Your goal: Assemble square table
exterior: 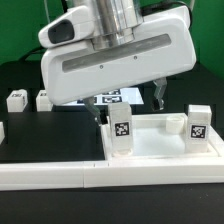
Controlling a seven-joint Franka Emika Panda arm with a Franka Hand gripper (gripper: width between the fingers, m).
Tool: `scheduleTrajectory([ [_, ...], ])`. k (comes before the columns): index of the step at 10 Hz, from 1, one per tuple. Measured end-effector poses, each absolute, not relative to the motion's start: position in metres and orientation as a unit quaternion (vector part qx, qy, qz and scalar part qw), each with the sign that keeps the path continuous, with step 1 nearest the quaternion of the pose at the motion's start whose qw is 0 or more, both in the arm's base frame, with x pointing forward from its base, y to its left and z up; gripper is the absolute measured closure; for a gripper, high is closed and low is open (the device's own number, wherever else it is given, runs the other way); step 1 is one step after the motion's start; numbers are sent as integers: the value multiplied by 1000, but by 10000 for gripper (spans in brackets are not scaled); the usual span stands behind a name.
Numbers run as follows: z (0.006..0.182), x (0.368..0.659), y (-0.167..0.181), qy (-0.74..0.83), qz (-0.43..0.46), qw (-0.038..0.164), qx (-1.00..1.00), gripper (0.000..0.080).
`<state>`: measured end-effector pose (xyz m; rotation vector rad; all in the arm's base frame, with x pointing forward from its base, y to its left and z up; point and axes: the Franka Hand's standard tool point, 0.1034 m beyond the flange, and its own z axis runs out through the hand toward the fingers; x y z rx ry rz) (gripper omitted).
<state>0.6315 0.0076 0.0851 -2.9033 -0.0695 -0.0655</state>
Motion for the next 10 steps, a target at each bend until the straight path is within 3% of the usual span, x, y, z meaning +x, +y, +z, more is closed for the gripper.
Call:
scheduleTrajectory([
  [4,80,636,2,-19,-43,111,-993,191],
  [5,80,636,2,-20,-43,111,-993,370],
  [6,80,636,1,-3,-43,112,-993,370],
  [7,80,636,-2,33,-39,112,-992,502],
  [10,75,639,-6,128,-42,114,-984,503],
])
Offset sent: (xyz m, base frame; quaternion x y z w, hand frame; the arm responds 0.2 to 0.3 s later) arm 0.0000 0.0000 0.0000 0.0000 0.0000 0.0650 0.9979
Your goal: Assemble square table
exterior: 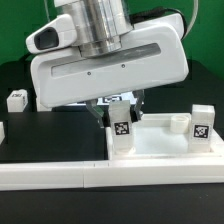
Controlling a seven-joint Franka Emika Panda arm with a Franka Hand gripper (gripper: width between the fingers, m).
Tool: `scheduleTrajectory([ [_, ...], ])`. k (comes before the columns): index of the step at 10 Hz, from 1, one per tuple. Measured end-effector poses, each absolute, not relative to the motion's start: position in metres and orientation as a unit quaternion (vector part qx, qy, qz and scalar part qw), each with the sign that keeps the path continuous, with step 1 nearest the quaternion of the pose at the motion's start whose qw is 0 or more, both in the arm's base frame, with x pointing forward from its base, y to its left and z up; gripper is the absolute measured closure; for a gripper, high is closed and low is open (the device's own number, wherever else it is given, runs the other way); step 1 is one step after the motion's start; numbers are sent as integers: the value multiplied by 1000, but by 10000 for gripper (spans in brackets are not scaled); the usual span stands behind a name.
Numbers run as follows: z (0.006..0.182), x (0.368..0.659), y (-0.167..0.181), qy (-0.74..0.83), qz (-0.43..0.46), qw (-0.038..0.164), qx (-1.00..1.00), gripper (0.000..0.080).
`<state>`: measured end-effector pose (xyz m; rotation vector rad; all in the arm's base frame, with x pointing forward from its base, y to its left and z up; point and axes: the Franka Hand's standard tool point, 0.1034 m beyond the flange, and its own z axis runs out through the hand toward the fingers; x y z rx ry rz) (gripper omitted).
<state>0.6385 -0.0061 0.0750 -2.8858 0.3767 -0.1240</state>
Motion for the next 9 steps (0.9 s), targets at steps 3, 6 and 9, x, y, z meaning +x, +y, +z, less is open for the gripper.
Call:
scheduleTrajectory([
  [3,74,639,-12,320,-27,122,-939,503],
  [6,73,634,-14,488,-6,123,-864,502],
  [9,73,629,-14,601,-2,107,-792,502],
])
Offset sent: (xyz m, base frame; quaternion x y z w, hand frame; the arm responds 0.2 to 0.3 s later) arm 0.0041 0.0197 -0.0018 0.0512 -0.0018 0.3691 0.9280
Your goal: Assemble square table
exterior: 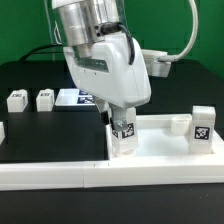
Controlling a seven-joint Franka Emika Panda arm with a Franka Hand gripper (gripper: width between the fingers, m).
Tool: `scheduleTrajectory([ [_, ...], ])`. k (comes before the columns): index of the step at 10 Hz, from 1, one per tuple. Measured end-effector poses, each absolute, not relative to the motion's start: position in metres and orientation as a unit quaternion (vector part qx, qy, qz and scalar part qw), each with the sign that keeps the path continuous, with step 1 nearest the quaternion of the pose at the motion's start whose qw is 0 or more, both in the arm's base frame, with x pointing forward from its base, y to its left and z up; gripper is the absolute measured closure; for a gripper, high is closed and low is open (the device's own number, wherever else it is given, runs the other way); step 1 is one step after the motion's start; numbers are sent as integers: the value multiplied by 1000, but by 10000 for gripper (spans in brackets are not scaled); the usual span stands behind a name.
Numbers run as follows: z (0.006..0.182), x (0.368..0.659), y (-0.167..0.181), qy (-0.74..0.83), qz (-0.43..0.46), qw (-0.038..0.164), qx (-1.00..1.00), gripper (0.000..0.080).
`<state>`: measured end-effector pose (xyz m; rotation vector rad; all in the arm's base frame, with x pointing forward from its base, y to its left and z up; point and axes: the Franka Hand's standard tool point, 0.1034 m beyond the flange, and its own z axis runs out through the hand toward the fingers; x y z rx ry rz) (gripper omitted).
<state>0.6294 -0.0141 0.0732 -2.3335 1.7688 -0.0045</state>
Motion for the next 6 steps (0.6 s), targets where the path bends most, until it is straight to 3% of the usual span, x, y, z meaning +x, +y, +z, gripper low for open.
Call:
scheduleTrajectory([
  [2,73,629,-12,565,-5,106,-818,502],
  [3,74,627,-4,505,-4,96,-858,308],
  [4,77,625,10,414,6,73,-908,182],
  [6,79,627,14,311,0,68,-948,155],
])
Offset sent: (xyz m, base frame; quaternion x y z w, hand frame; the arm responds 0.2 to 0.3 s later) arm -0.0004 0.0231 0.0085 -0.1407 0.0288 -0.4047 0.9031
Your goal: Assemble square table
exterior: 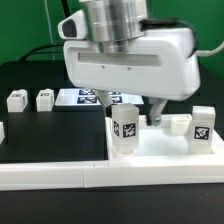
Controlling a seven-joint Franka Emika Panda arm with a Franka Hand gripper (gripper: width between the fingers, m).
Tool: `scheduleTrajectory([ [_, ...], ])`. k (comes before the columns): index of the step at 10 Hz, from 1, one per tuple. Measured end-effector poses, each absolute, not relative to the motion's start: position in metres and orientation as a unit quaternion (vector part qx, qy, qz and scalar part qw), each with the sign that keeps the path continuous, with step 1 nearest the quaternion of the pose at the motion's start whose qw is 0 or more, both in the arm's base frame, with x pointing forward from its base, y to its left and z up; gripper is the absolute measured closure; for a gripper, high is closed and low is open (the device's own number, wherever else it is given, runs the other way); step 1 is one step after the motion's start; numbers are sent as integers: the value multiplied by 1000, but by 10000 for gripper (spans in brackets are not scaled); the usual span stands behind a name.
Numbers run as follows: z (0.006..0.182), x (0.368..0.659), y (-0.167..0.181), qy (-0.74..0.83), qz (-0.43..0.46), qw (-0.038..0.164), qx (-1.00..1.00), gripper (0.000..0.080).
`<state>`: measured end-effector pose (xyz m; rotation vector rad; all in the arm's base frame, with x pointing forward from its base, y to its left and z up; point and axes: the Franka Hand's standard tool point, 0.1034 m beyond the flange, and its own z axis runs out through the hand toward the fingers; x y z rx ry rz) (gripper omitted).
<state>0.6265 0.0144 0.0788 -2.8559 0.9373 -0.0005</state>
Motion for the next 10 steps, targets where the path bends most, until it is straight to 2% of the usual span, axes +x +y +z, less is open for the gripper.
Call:
scheduleTrajectory([
  [2,78,626,13,239,-5,67,-969,155],
  [5,76,625,2,14,-16,44,-999,150],
  [6,74,624,-1,-35,-17,43,-998,150],
  [8,74,624,1,-37,-17,44,-998,150],
  [10,73,624,1,-33,-17,45,-998,420],
])
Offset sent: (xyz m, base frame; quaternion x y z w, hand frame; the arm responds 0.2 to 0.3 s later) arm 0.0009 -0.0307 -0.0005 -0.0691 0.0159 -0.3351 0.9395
